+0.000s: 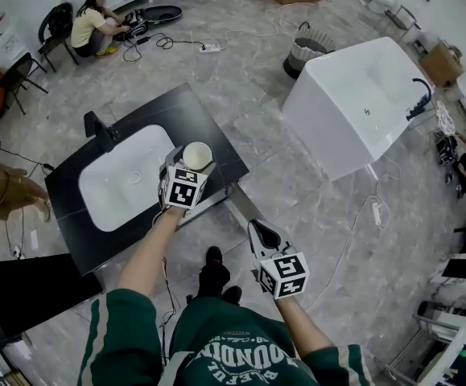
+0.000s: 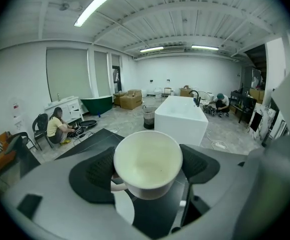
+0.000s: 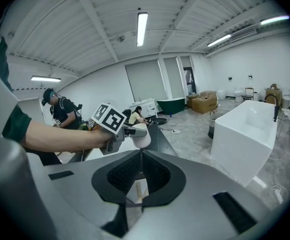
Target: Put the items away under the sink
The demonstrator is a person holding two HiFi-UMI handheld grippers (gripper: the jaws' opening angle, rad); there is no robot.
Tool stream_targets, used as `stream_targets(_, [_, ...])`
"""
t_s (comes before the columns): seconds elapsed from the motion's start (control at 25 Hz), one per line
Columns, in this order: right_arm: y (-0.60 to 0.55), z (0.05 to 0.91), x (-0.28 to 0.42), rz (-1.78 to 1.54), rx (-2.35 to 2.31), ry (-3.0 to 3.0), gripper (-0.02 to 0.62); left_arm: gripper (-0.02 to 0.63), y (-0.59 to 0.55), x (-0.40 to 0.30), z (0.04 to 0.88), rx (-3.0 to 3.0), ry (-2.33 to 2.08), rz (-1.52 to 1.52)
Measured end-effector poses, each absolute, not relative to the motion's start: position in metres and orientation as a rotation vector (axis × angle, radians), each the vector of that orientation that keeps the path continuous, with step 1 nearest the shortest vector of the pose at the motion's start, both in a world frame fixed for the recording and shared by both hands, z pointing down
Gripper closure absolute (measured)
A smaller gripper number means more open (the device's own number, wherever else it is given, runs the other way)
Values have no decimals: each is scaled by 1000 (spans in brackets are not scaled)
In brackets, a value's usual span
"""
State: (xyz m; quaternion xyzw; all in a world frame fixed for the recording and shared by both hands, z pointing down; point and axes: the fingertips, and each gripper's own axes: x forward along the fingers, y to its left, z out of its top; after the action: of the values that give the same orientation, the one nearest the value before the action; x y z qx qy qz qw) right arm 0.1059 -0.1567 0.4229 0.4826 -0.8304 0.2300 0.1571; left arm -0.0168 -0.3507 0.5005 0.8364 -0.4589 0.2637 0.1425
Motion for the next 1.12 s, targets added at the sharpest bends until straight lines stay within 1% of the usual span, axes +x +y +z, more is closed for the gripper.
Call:
stream_targets(0.32, [-103,421,115,652,1402,-2400,552,190,-263,16,472,2519,-1255,744])
stream_targets(0.72, [-25,420,122,648,1413,-2419,551,190,-152,49,485,2564,-1138,799])
stream_targets(1.12, [20,428,130,659,1392,-2399,552,190,-90,54,497,2532,-1127,807])
